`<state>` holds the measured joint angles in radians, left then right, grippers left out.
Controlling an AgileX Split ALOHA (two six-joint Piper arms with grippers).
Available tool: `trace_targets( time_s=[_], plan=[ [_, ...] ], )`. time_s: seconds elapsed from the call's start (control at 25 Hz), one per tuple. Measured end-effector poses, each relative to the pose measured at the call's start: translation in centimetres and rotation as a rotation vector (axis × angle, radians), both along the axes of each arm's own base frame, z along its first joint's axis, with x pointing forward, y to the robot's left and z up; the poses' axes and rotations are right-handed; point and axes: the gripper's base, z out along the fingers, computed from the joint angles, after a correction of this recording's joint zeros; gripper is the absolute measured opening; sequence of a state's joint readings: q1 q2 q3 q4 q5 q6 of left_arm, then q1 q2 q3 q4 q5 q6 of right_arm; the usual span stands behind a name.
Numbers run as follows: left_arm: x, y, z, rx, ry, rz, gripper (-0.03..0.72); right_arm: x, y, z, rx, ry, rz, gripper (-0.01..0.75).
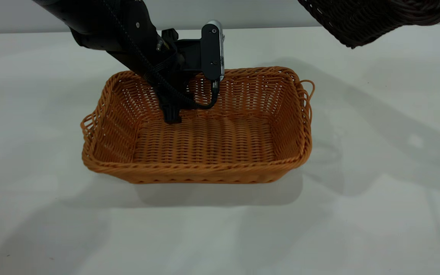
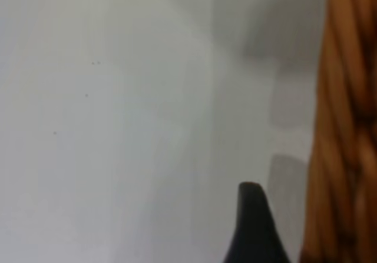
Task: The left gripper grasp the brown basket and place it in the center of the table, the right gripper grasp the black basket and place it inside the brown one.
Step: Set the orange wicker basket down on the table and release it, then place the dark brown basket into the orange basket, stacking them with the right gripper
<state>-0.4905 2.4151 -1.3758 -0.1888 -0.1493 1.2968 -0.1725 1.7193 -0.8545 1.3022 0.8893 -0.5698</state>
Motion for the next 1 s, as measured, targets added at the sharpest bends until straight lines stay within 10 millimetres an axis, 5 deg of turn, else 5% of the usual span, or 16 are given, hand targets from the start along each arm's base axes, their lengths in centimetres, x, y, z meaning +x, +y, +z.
trace_targets(
  time_s=[0.2, 0.36, 0.52, 0.68, 0.88, 1.0],
  plan=[
    [0.2, -0.2, 1.8, -0.019, -0.028, 0.001, 0.487, 0.4, -0.1, 0.2, 0.022, -0.018, -0.054, 0.085],
    [0.5, -0.5, 6.2, -0.052, -0.074, -0.003, 0.489, 0.7, -0.8, 0.0, -0.01, -0.025, -0.106, 0.086],
    [0.5, 0.2, 12.4, -0.094, -0.132, 0.004, 0.489, 1.1, -2.4, -0.2, -0.056, -0.032, -0.199, 0.086],
    [0.2, 3.1, 19.5, -0.139, -0.2, 0.055, 0.489, 1.2, -2.8, -0.3, -0.076, -0.032, -0.227, 0.086],
    [-1.6, 7.3, 29.9, -0.29, -0.43, 0.174, 0.489, 1.0, 1.2, -1.3, -0.134, -0.02, -0.039, 0.086],
    [-3.2, 8.6, 34.4, -0.412, -0.544, 0.24, 0.489, 1.4, 4.8, -3.0, -0.167, 0.007, 0.132, 0.086]
  ],
)
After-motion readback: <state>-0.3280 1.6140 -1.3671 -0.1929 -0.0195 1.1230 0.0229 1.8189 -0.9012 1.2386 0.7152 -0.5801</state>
